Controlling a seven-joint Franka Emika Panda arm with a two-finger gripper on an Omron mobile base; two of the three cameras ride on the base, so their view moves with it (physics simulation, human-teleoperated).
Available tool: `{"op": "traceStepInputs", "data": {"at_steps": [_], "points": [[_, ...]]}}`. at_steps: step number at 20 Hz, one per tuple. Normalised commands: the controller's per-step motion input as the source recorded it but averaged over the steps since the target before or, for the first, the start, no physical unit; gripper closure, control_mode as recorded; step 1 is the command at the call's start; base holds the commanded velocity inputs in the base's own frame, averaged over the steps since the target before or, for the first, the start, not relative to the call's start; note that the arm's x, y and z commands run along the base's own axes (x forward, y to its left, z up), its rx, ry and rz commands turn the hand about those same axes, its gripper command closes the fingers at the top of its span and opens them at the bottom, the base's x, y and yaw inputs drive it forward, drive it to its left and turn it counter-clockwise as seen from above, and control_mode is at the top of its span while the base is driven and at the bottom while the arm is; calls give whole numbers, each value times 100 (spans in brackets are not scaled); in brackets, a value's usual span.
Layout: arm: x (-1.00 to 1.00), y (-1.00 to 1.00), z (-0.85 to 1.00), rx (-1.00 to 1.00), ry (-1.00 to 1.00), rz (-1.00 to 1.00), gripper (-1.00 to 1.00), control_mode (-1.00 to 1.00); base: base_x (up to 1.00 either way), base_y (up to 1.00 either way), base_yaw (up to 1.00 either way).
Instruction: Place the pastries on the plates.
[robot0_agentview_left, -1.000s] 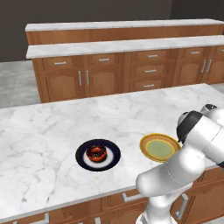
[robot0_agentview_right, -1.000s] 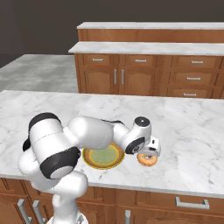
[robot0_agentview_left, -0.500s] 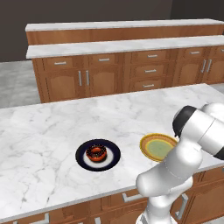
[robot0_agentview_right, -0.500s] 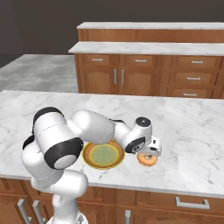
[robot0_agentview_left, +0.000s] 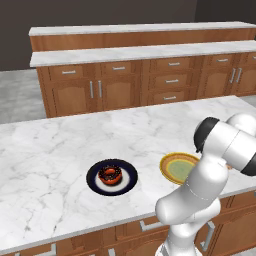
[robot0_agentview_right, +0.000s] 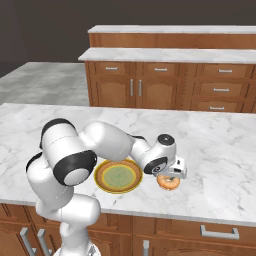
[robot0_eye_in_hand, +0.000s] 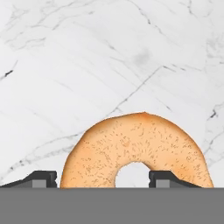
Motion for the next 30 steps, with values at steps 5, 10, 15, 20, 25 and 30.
{"op": "traceStepInputs", "data": {"at_steps": [5,10,15,20,25,30], "points": [[0,3,-18,0,0,0,-100,-100,0,0,0],[0,22,-4,0,0,0,-100,-100,0,0,0],[-2,27,-16,0,0,0,-100,-100,0,0,0],[-4,2,-27,0,0,0,-100,-100,0,0,0],[-13,0,-24,0,0,0,-100,-100,0,0,0],[-24,2,-27,0,0,0,-100,-100,0,0,0]]}}
